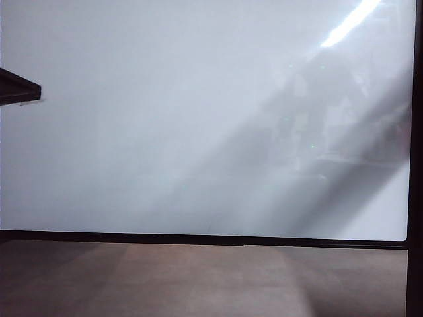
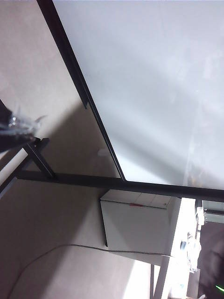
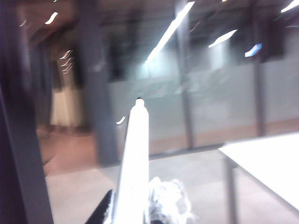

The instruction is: Reach to the right to find the marker pen, pick it up, and write the number 8 on the whiteboard.

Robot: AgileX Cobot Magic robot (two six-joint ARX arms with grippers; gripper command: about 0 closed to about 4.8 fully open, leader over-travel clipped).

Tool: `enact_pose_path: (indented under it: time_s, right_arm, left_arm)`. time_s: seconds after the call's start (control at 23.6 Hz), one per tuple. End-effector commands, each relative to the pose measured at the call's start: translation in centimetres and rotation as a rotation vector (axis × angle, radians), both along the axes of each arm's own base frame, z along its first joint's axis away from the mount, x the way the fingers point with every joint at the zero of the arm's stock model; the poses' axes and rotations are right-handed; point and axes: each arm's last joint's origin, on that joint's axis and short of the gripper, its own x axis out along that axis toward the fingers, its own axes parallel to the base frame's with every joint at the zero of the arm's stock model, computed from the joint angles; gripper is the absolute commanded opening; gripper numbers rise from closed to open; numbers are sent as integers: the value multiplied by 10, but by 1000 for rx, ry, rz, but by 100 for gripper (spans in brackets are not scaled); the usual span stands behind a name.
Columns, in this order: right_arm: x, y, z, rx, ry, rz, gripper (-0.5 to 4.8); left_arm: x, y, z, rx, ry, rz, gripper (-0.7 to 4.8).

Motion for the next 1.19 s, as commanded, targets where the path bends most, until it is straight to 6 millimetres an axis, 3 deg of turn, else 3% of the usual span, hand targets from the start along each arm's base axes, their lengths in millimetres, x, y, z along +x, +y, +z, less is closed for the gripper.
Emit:
enact_pose_path:
  time_s: [0.04, 0.13, 0.21, 0.34, 0.51, 0.81, 0.89, 0.98, 1.1, 1.19]
  right_arm:
    - [-38, 11, 55, 31, 0, -80, -6]
    - [-80, 31, 100, 15, -101, -110, -6]
    - [-107, 51, 121, 28, -144, -73, -6]
    - [-144, 92, 136, 80, -106, 75, -6]
    - [-172, 138, 140, 112, -69, 279, -6]
    - [-171, 193, 130, 93, 49, 392, -6]
    - [-161, 205, 126, 94, 74, 412, -6]
    - [-150, 212, 121, 97, 90, 423, -6]
    - [-132, 223, 113, 125, 102, 436, -6]
    - [-125, 226, 111, 129, 90, 437, -6]
  left_arm:
    - [0, 0, 1, -8, -10, 5, -5]
    - [3, 4, 2, -8, -10, 31, -5]
    - [6, 8, 1, -7, -10, 90, -5]
    - [8, 10, 1, -7, -9, 115, -5]
    - [8, 10, 1, -7, -10, 114, -5]
    - [7, 10, 3, -11, -15, 115, -5]
    - [5, 12, 17, -26, -37, 113, -5]
    - [-2, 16, 44, -72, -102, 112, -5]
    - [-23, 29, 104, -188, -267, 110, -5]
    - [-33, 35, 125, -229, -325, 111, -5]
